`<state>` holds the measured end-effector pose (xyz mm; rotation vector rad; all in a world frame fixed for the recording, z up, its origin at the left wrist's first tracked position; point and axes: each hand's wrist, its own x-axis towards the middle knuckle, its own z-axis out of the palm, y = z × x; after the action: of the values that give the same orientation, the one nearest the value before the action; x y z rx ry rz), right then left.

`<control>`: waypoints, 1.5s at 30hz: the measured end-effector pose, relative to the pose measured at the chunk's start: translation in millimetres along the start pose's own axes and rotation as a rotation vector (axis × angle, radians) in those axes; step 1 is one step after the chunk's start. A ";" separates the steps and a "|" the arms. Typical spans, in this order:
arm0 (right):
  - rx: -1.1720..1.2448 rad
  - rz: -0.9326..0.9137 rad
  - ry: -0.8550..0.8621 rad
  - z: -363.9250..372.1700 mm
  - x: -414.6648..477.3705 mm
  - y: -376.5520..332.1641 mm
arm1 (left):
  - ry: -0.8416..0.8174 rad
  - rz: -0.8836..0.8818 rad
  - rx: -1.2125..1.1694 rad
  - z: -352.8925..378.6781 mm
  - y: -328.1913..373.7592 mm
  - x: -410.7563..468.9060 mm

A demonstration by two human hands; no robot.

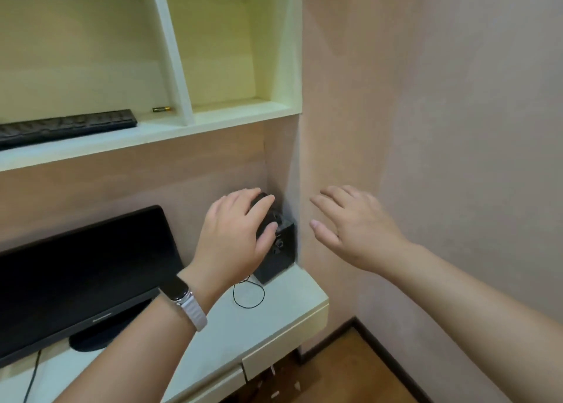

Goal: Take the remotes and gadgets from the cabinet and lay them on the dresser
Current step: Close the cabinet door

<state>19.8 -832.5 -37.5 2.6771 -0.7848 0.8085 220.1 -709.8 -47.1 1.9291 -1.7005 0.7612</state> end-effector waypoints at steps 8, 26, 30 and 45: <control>-0.017 -0.081 0.111 2.1 78.2 23.1 | 0.060 0.021 0.081 -5.6 -29.7 66.2; 0.260 -0.185 0.456 -15.3 272.7 146.6 | 0.283 0.043 0.461 -13.7 -71.7 263.5; 0.613 -0.083 0.499 -25.7 302.6 160.7 | 0.303 0.016 0.552 -23.2 -87.9 288.2; 1.175 -0.242 0.764 -51.5 364.6 136.4 | 0.408 0.147 0.797 -67.2 -160.5 323.1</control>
<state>177.4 -1081.9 221.6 2.6639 0.3425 2.5552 399.5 -882.6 222.4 1.9000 -1.3909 1.9652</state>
